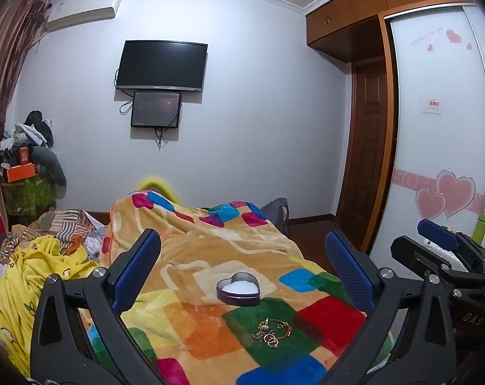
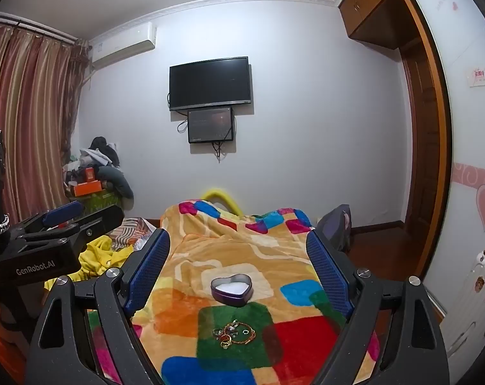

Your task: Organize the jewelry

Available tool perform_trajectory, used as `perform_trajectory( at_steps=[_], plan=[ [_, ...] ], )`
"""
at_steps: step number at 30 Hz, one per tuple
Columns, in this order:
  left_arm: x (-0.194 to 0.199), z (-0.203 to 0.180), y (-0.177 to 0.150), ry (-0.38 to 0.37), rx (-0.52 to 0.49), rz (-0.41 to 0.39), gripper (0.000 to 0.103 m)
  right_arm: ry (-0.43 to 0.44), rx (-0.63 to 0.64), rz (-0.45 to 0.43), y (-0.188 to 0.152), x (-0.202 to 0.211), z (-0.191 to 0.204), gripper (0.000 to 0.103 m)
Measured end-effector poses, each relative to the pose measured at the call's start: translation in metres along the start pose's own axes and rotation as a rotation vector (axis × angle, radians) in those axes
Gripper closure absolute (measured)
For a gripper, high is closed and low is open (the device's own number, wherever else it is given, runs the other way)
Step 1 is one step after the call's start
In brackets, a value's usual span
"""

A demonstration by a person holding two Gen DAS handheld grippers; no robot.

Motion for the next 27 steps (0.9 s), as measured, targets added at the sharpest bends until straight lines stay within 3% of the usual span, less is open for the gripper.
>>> perform_trajectory(
  at_steps=[27],
  plan=[
    [-0.0038,0.0026,-0.0049,-0.013,0.003,0.009,0.000,-0.001,-0.002,0.003,0.0001,-0.0005,-0.0005,0.018]
  ],
)
Point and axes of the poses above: each gripper's, at about its wrist camera, not at the fingertips, and x roughly against the way its jaws point, z to its left, y to its top, the point moved 3 cm from there along -x, roughly the way its jaws point, and after that the axes turned 9 degrees about -x, right-handed, at the moved point
